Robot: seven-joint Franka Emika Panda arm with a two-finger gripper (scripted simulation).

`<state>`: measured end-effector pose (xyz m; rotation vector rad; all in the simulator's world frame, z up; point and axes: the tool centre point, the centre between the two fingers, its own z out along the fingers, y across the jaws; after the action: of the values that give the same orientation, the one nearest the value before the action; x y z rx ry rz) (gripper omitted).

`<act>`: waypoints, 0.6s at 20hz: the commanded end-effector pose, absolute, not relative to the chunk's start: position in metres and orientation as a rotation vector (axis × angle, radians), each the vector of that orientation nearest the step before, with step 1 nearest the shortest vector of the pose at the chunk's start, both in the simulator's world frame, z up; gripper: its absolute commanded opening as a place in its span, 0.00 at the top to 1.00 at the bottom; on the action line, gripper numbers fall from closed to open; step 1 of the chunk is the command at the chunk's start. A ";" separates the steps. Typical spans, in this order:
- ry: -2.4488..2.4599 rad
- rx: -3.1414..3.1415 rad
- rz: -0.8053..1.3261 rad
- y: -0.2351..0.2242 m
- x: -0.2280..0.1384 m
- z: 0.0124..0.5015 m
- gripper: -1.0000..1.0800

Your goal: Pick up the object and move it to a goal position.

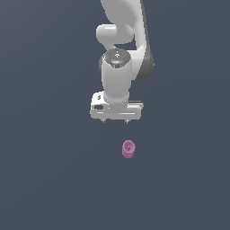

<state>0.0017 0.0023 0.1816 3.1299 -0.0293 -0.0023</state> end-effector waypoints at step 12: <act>0.039 3.159 -0.008 0.032 0.002 0.180 0.04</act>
<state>0.0022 0.0311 0.1803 3.1575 0.0391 -0.0081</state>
